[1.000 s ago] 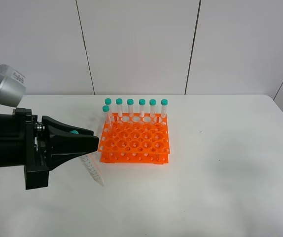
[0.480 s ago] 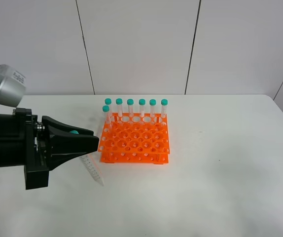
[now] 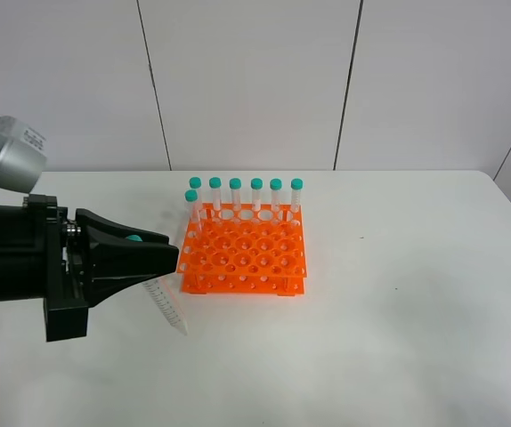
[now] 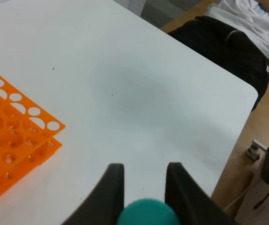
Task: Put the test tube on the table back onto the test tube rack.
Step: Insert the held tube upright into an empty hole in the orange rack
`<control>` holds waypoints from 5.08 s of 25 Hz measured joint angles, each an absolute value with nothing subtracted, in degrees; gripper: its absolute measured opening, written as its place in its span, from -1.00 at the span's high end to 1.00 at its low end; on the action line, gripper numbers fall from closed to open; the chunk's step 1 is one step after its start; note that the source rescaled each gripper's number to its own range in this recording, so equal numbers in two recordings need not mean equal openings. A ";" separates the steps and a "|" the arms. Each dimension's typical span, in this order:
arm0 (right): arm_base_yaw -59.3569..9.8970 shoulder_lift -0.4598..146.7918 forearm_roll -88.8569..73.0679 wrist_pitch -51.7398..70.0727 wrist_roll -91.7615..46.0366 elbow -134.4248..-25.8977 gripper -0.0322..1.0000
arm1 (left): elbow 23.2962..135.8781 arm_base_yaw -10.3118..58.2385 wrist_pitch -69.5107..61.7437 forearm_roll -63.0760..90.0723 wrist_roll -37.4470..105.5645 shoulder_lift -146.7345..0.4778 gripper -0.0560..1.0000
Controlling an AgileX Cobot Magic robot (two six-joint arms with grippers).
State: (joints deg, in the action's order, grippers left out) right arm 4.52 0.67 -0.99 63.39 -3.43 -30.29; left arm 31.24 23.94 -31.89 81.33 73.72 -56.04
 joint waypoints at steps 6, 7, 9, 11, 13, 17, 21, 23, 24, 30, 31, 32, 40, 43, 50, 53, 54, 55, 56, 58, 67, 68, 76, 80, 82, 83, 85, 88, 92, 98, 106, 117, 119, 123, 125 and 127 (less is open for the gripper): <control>4.52 -0.34 -0.99 63.39 -3.43 -30.29 -1.00 | 31.24 23.94 -31.89 81.28 73.72 -56.04 0.88; 4.52 -0.34 -0.99 63.39 -3.43 -30.29 -1.00 | 31.24 23.94 -31.89 81.28 73.72 -56.04 0.88; 4.52 -0.34 -0.99 63.39 -3.43 -30.29 -1.00 | 31.24 23.94 -31.89 81.28 73.72 -56.04 0.88; 4.52 -0.34 -0.99 63.39 -3.43 -30.29 -1.00 | 31.24 23.94 -31.89 81.28 73.72 -56.04 0.88; 4.52 -0.34 -0.99 63.39 -3.43 -30.29 -1.00 | 31.24 23.94 -31.89 81.28 73.72 -56.04 0.88; 4.52 -0.34 -0.99 63.39 -3.43 -30.29 -1.00 | 31.24 23.94 -31.89 81.28 73.72 -56.04 0.88; 4.52 -0.34 -0.99 63.36 -3.43 -30.29 -1.00 | 31.24 23.94 -31.89 81.28 73.72 -56.04 0.88; 4.52 -0.34 -0.99 63.33 -3.43 -30.29 -1.00 | 31.24 23.94 -31.89 81.28 73.72 -56.04 0.88; 4.52 -0.34 -0.99 63.33 -3.43 -30.29 -1.00 | 31.24 23.94 -31.89 81.28 73.72 -56.04 0.88; 1.76 -0.34 -0.99 63.27 -3.43 -30.29 -1.00 | 31.24 23.94 -31.89 81.28 73.72 -56.04 0.88; 0.65 -0.34 -0.99 63.27 -3.43 -30.29 -1.00 | 31.24 23.94 -31.89 81.28 73.72 -56.04 0.88; -0.21 -0.34 -0.99 63.27 -3.43 -30.29 -1.00 | 31.24 23.94 -31.89 81.28 73.72 -56.04 0.88; -2.13 -0.34 -0.99 63.22 -3.43 -30.29 -1.00 | 31.24 23.94 -31.89 81.28 73.72 -56.04 0.88; -2.13 -0.34 -0.99 63.22 -3.43 -30.29 -1.00 | 31.24 23.94 -31.89 81.28 73.72 -56.04 0.88; -2.13 -0.34 -0.99 63.22 -3.43 -30.29 -1.00 | 31.24 23.94 -31.70 81.28 73.72 -56.04 0.88; -2.13 -0.34 -0.99 63.22 -3.43 -30.29 -1.00 | 31.24 23.94 -31.69 81.28 73.72 -56.04 0.88; -2.13 -0.34 -0.99 63.22 -3.43 -30.29 -1.00 | 31.24 23.94 -31.69 81.28 73.72 -56.04 0.88; -2.13 -0.34 -0.99 63.22 -3.43 -30.29 -1.00 | 31.24 23.94 -31.64 81.28 73.72 -56.04 0.88; -2.13 -0.34 -0.99 63.22 -3.43 -30.29 -1.00 | 31.24 23.94 -31.58 81.28 73.72 -56.04 0.88; -2.13 -0.34 -0.99 63.22 -3.43 -30.29 -1.00 | 31.24 23.94 -31.47 81.28 73.77 -56.04 0.88; -2.13 -0.34 -0.99 63.15 -3.43 -30.29 -1.00 | 32.01 23.94 -26.03 74.80 72.66 -56.04 0.88; -2.13 -0.34 -0.99 63.15 -3.43 -30.29 -1.00 | 32.49 23.94 -24.47 71.47 70.18 -56.04 0.88; -2.13 -0.34 -0.99 63.15 -3.43 -30.29 -1.00 | 34.37 27.55 -2.78 32.08 25.97 -56.64 0.88; -2.13 -0.34 -0.99 63.15 -3.43 -30.29 -1.00 | 34.42 29.73 10.25 11.95 5.37 -60.79 0.88; -2.13 -0.34 -0.99 63.15 -3.43 -30.29 -1.00 | 34.48 29.73 14.99 5.29 -2.22 -64.77 0.88; -2.13 -0.34 -0.99 63.15 -3.43 -30.29 -1.00 | 34.48 29.73 17.20 3.42 -5.15 -66.54 0.88; -2.13 -0.34 -0.99 63.15 -3.43 -30.29 -1.00 | 34.67 29.73 19.55 -0.34 -8.84 -70.55 0.88; -2.13 -0.34 -0.99 63.10 -3.43 -30.29 -1.00 | 36.43 29.73 19.92 -4.39 -12.04 -76.07 0.88; -2.13 -0.34 -0.99 63.10 -3.43 -30.29 -1.00 | 42.89 29.73 17.55 -9.19 -15.03 -83.66 0.88; -2.13 -0.34 -0.99 63.10 -3.43 -30.29 -1.00 | 52.33 29.73 6.30 -14.30 -19.75 -92.45 0.88; -2.13 -0.34 -0.99 63.10 -3.43 -30.29 -1.00 | 62.41 29.73 0.84 -15.06 -20.12 -99.74 0.88; -2.13 -0.34 -0.99 63.10 -3.43 -30.29 -1.00 | 72.53 28.28 -3.01 -15.10 -20.12 -108.81 0.88; -2.13 -0.34 -0.99 63.10 -3.43 -30.29 -1.00 | 73.76 27.54 -3.34 -15.05 -20.17 -109.71 0.88; -2.13 -0.34 -0.99 63.10 -3.43 -30.29 -1.00 | 74.96 26.29 -3.09 -13.64 -20.24 -111.49 0.88; -2.13 -0.34 -0.99 63.10 -3.43 -30.29 -1.00 | 75.04 25.92 -2.10 -13.27 -20.24 -112.18 0.88; -2.13 -0.34 -0.99 63.10 -3.43 -30.29 -1.00 | 75.04 25.83 -0.91 -12.80 -20.24 -112.60 0.88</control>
